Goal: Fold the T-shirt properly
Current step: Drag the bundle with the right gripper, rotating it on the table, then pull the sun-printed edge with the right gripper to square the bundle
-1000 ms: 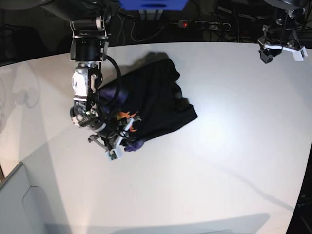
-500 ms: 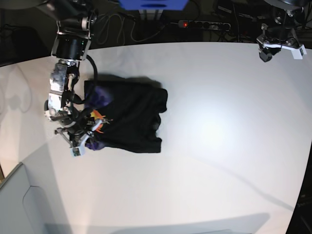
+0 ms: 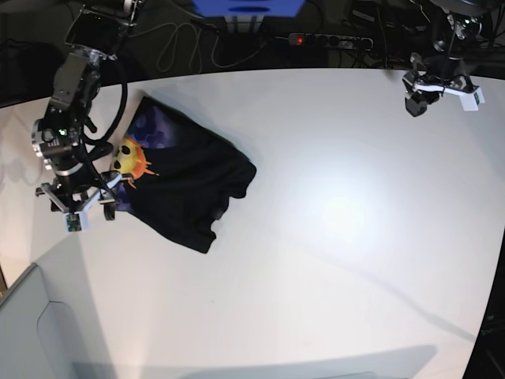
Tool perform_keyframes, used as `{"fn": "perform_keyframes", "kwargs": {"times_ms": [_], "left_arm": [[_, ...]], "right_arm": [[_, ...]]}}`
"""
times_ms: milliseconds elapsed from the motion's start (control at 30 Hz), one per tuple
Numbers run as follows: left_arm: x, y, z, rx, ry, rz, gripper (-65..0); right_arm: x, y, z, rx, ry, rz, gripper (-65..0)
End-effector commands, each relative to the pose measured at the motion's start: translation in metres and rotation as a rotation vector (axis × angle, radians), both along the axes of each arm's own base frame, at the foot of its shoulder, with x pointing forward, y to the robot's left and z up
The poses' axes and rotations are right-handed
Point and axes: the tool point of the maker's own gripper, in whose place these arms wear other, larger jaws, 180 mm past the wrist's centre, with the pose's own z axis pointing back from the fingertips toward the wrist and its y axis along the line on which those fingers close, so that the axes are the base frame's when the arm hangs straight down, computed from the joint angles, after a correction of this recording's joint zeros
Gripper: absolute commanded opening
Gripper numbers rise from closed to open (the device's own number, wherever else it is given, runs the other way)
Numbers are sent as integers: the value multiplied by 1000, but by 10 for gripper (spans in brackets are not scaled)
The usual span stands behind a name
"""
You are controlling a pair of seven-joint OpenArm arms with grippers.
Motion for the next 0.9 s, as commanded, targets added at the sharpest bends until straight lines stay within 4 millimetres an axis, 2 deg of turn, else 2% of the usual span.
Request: {"fn": "perform_keyframes", "kwargs": {"times_ms": [0, 33, 100, 133, 267, 333, 400, 500, 733, 800, 867], "left_arm": [[5, -1, 8, 13, -28, -15, -365], [5, -3, 7, 9, -26, -20, -365], [4, -2, 7, 10, -23, -19, -365], [4, -2, 7, 10, -23, -19, -365], [3, 0, 9, 18, -24, -15, -365], [0, 0, 8, 20, -15, -15, -365], [-1, 0, 7, 20, -12, -15, -365], [0, 0, 7, 19, -15, -18, -365], [6, -1, 9, 17, -30, -21, -365], [9, 1, 12, 24, -38, -19, -365], [9, 1, 11, 23, -37, -20, -365]], "right_arm": [[8, -8, 15, -32, -45, 11, -289], [14, -11, 20, -42, -56, 15, -275], [26, -13, 12, -28, -32, 17, -264], [34, -21, 10, -31, -23, 11, -262], [54, -49, -19, -3, 77, -27, -270], [53, -64, -31, -2, 116, -43, -290], [50, -68, -39, 1, 117, -45, -322], [27, -66, -57, -4, 138, -34, -345], [-20, 2, -92, -10, 203, 143, -344], [-34, 22, -94, 9, 204, 173, -345], [-47, 35, -94, 18, 207, 189, -346]]}}
